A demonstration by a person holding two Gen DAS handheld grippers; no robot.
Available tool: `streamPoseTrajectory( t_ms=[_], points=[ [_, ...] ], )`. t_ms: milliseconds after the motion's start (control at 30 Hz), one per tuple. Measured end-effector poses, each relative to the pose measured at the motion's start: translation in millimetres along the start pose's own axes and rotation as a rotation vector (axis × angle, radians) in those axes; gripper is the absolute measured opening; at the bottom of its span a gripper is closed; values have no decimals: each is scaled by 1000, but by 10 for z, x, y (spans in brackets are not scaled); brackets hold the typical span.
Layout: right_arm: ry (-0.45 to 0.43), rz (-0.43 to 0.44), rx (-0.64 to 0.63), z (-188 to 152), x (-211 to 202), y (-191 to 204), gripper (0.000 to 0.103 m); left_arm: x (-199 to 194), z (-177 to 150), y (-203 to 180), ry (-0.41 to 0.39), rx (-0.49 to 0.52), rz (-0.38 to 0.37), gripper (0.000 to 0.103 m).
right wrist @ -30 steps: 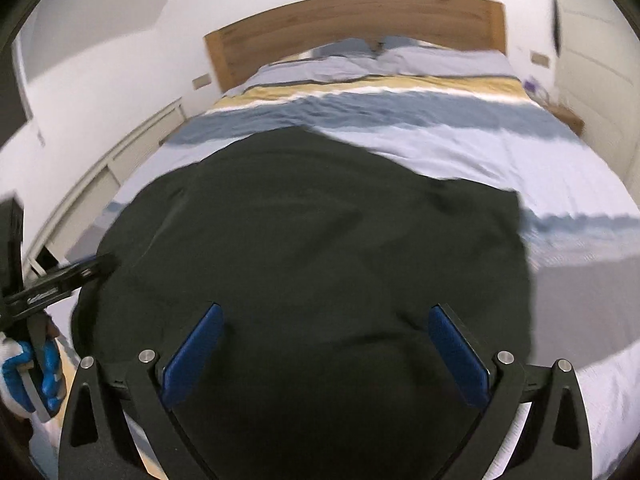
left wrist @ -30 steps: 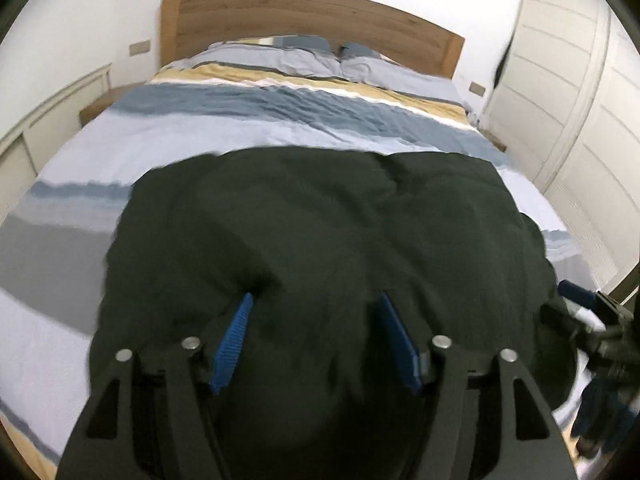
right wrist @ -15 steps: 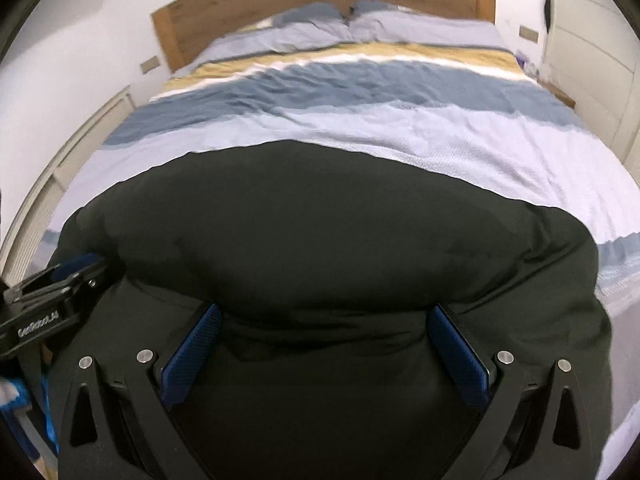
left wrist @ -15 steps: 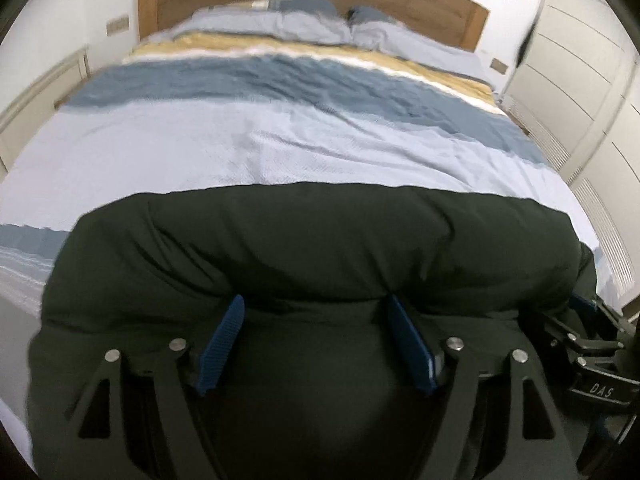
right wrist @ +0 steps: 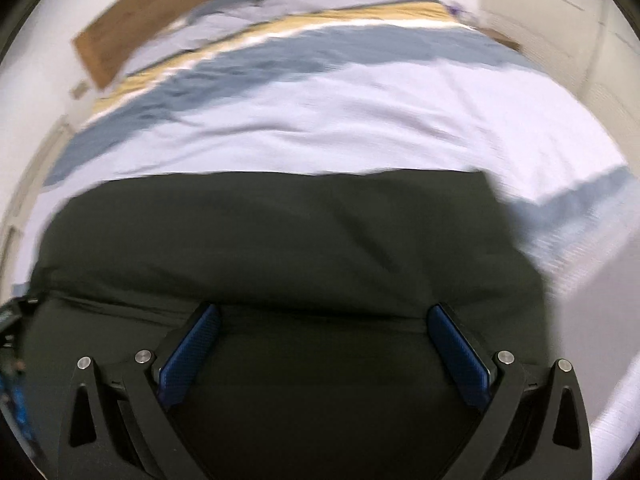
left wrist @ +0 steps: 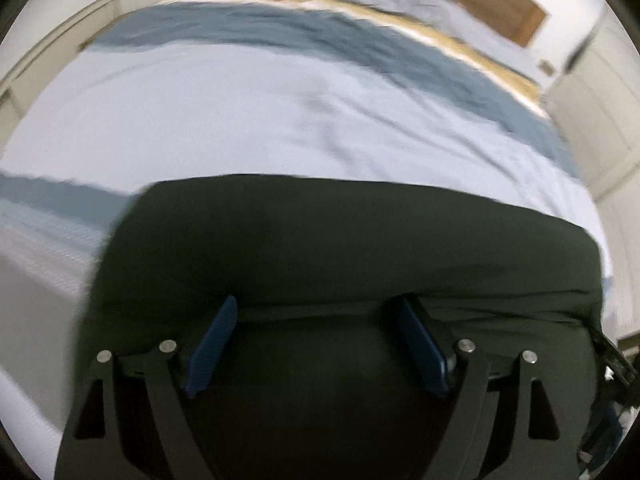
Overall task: Fold large clothes
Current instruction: 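Lower the coat onto the bed and press it flat with both grippers, then open both grippers and pull them back from the bundled coat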
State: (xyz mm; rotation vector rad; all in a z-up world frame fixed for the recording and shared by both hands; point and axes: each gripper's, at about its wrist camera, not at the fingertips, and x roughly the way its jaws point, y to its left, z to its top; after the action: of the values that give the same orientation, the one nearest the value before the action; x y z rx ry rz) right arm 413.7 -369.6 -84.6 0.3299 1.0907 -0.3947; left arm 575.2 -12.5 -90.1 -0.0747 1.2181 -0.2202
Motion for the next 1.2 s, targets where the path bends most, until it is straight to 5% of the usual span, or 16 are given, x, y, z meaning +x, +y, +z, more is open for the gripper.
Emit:
streamPoseTrajectory(
  t_ms=[167,433,533,667,800,1200],
  points=[
    [13,-87,16,-149,-301,-379,101,-441,-135,480,-81,-70,23,82],
    [-116,81,-94,-581,-1005,129,101,-897,-864,294,-170,10,-103,82],
    [-115,118,-129,-743,-998,383,101,-725,-1070,246,-127,27,-82,82],
    [-75,121,-154,-917,-856,469,101,-866,-1318,228,-195,44,-41,82],
    [-78,15,-134,-1004,-836,273,101,-1120,-1619,136,-246,66,-5,82],
    [-223,1,-164,-1580,-1493,208,102,-1557,-2366,-148,-299,111,22,82]
  ],
)
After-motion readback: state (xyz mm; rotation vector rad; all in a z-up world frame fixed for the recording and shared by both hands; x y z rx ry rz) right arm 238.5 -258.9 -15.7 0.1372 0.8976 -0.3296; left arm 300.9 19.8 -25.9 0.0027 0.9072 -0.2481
